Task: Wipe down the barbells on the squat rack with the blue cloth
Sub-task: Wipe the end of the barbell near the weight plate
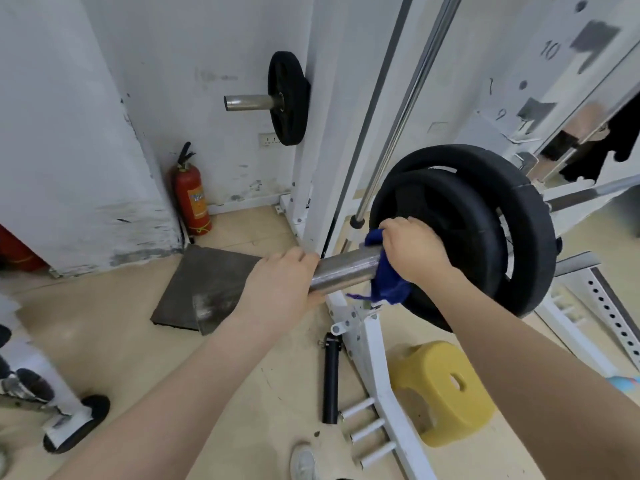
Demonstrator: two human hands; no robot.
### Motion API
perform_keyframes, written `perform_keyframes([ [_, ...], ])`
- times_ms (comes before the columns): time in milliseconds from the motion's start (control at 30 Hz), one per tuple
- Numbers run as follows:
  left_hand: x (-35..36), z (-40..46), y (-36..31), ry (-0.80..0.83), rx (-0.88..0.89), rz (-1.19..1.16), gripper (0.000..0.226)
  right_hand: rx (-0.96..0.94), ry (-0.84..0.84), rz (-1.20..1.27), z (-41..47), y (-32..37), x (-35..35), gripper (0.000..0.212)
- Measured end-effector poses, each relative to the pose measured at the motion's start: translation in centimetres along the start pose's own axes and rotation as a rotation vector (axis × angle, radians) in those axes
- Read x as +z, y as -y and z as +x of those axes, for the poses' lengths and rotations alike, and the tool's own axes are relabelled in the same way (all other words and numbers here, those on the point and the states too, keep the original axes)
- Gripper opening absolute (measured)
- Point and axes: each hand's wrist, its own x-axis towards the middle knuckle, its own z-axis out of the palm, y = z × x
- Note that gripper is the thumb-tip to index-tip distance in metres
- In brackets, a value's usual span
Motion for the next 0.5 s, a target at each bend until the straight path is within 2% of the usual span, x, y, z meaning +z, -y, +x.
perform_keyframes([
  [100,0.7,0.3,-0.6,-0.01,-0.034,0.039,0.045,-0.051,0.017,-0.001,-0.5,2.8,-0.5,0.021],
  [200,1.0,0.7,-1.1,-0.04,-0.091,0.031,0.043,-0.247,-0.064,0.117,-2.3,4.6,0.5,0.025],
  [267,0.7,0.7,-1.2,-0.027,-0.111,0.013,0.044,-0.293,-0.1,0.143,-2.1,3.6,0.7,0.023],
  [433,0.7,0.2,-1.2,-0.046,-0.149,-0.004,0.045,0.122,-0.056,0.208,0.3,0.6,0.8,0.026],
  [500,0.9,0.0,-1.5,-0.067,-0.17,-0.011,0.043,0.096,-0.064,0.161,0.3,2.0,0.8,0.027],
])
